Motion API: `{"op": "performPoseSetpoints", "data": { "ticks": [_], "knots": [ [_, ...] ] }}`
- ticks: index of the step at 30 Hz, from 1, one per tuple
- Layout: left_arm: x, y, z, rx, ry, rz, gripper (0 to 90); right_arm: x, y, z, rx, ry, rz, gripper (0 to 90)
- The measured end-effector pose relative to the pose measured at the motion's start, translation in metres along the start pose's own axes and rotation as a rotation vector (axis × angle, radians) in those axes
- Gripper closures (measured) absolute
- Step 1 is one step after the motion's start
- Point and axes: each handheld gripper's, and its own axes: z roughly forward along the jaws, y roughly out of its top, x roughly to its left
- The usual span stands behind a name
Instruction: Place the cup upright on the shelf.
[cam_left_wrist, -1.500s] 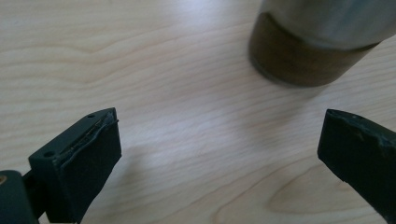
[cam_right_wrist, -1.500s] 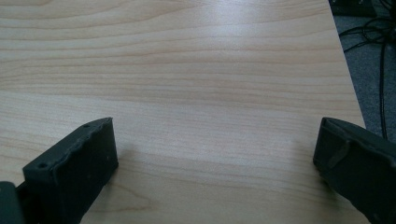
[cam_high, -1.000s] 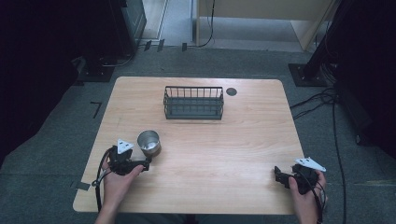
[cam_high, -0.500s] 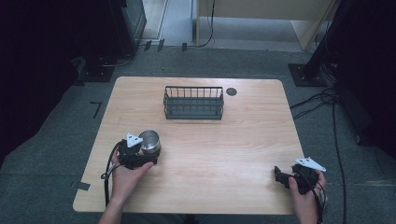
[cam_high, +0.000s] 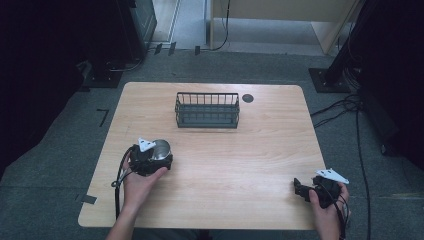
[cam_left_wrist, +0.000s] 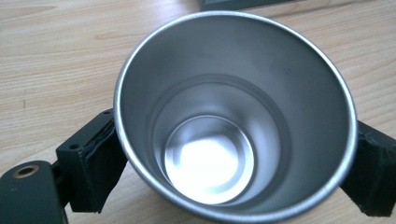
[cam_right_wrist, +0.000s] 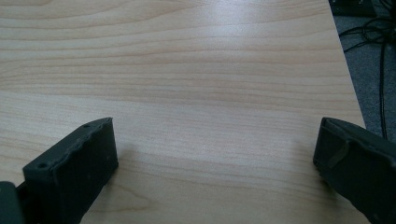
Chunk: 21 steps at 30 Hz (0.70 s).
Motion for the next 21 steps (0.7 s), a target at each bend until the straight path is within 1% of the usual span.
{"op": "performPoseSetpoints", "data": {
  "ticks": [2, 6, 8, 11, 13, 17, 21],
  "knots": [
    [-0.0006, 0.0024, 0.0024, 0.009, 0.017, -0.008, 8.6, -0.0001, 0.0000, 0.0000, 0.000, 0.000, -0.001, 0.0],
    [-0.0016, 0.0040, 0.0041, 0.016, 0.020, -0.008, 8.9, -0.0001, 0.0000, 0.0000, 0.000, 0.000, -0.001, 0.0],
    [-0.0039, 0.0055, 0.0046, 0.007, 0.028, 0.001, 13.4, -0.0001, 0.0000, 0.0000, 0.000, 0.000, -0.001, 0.0],
    [-0.0051, 0.0069, 0.0047, 0.007, 0.035, 0.015, 16.1, -0.0001, 0.0000, 0.0000, 0.000, 0.000, -0.001, 0.0],
    [-0.0054, 0.0075, 0.0049, 0.005, 0.039, 0.014, 17.0, -0.0001, 0.0000, 0.0000, 0.000, 0.000, -0.001, 0.0],
    [-0.0049, 0.0083, 0.0037, -0.006, 0.043, 0.014, 18.6, -0.0001, 0.0000, 0.0000, 0.000, 0.000, -0.001, 0.0],
    [-0.0039, 0.0114, 0.0022, -0.010, 0.034, 0.023, 19.2, -0.0001, 0.0000, 0.0000, 0.000, 0.000, -0.001, 0.0]
  ]
}}
